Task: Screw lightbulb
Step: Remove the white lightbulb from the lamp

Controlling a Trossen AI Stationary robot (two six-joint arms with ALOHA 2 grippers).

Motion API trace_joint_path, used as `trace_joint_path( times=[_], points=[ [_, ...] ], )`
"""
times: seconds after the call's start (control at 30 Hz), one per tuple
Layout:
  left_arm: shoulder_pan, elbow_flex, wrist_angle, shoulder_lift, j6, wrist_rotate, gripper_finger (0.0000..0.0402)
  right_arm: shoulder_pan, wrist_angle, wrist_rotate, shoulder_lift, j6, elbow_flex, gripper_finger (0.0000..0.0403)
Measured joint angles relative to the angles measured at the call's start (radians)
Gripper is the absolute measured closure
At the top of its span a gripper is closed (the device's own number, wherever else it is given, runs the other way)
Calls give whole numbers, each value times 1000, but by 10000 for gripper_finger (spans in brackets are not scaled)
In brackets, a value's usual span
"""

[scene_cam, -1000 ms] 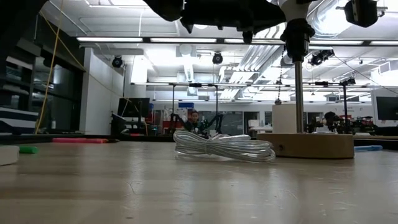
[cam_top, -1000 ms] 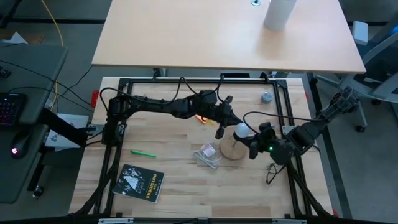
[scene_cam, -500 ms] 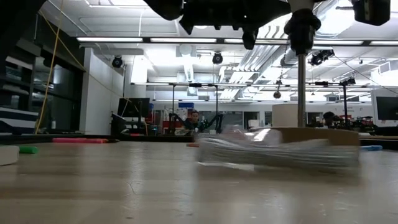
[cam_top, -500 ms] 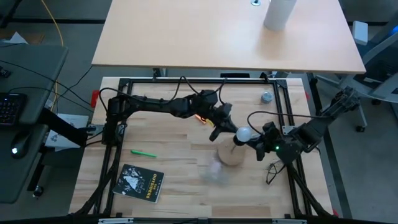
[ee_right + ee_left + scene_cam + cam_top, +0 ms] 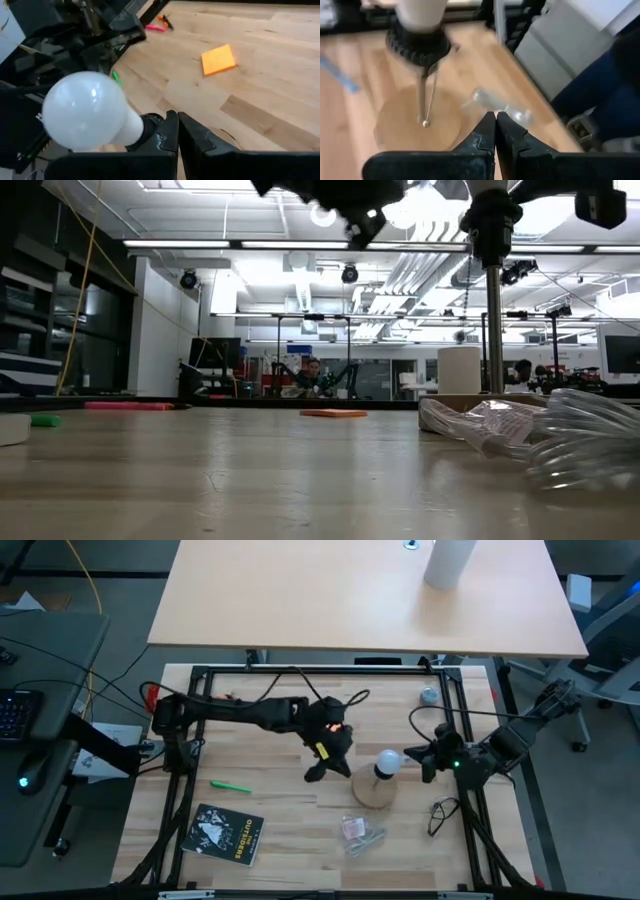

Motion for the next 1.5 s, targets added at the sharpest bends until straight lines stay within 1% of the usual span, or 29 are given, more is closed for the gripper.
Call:
trace_joint_path(
  times=[0.07, 0.17, 0.23, 0.3, 0.4, 0.47, 0.53, 0.63, 0.73, 0.83, 0.93, 1.03, 1.1, 1.3, 1.5],
  points=[
    [11, -2, -65, -22, 42, -38, 402, 1, -36, -40, -15, 12, 0, 403],
    [28, -61, -49, -45, 44, -63, 402, 12, -105, -132, -14, 69, 0, 403],
    [33, -126, -3, -51, 12, -93, 401, 26, -158, -203, 0, 121, 0, 403],
    [31, -207, 65, -51, -52, -98, 402, 47, -180, -271, 27, 176, -9, 403],
    [21, -338, 192, -53, -171, -123, 402, 81, -175, -338, 53, 306, -73, 403],
    [9, -421, 258, -53, -251, -147, 402, 98, -131, -387, 63, 422, -147, 403],
    [-4, -496, 306, -53, -324, -150, 402, 109, -56, -435, 67, 525, -247, 403],
    [-28, -599, 362, -60, -412, -150, 402, 105, 100, -429, 62, 649, -386, 403],
    [-54, -689, 421, -94, -486, -151, 402, 86, 239, -389, 63, 716, -490, 403],
    [-78, -770, 520, -162, -561, -168, 402, 51, 285, -376, 66, 750, -541, 403],
    [-100, -842, 561, -242, -627, -262, 402, 5, 304, -383, 79, 749, -563, 403],
    [-120, -906, 568, -334, -664, -361, 402, -36, 385, -393, 107, 717, -581, 403],
    [-130, -953, 561, -396, -688, -405, 402, -61, 443, -408, 130, 686, -586, 403],
    [-151, -1100, 537, -618, -777, -540, 402, -116, 618, -494, 259, 639, -586, 403],
    [-151, -1187, 502, -814, -827, -648, 402, -155, 828, -490, 412, 626, -556, 403]
  ],
)
